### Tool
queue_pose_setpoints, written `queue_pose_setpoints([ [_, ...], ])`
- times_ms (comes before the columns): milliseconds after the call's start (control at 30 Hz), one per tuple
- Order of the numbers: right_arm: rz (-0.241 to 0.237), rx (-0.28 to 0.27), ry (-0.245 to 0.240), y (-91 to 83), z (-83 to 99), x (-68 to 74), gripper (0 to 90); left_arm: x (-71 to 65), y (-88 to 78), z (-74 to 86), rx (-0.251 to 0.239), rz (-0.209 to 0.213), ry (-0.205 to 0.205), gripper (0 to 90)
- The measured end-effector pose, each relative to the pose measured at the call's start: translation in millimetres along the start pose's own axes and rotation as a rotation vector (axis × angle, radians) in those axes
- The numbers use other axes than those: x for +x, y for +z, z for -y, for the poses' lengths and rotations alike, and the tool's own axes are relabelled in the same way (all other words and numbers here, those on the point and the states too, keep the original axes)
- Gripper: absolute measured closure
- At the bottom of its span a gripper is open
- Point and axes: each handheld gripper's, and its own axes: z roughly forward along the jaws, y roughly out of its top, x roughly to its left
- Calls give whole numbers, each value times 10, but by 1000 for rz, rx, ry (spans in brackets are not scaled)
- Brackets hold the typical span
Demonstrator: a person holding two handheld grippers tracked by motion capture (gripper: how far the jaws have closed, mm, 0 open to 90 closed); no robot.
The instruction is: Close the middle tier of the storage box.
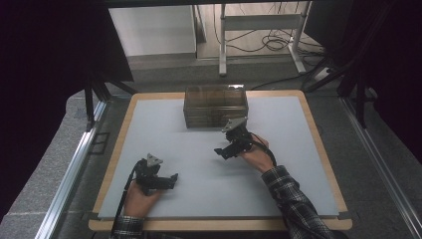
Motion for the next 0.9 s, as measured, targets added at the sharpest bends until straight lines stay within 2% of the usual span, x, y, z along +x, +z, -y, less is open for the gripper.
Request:
queue_pose_setpoints([
  [533, 15, 12, 12, -64, 97, 28, 40, 0, 0, 0, 0, 0, 0, 8],
  [900, 9, 25, 20, -111, 188, 64, 37, -1, 0, 0, 0, 0, 0, 8],
])
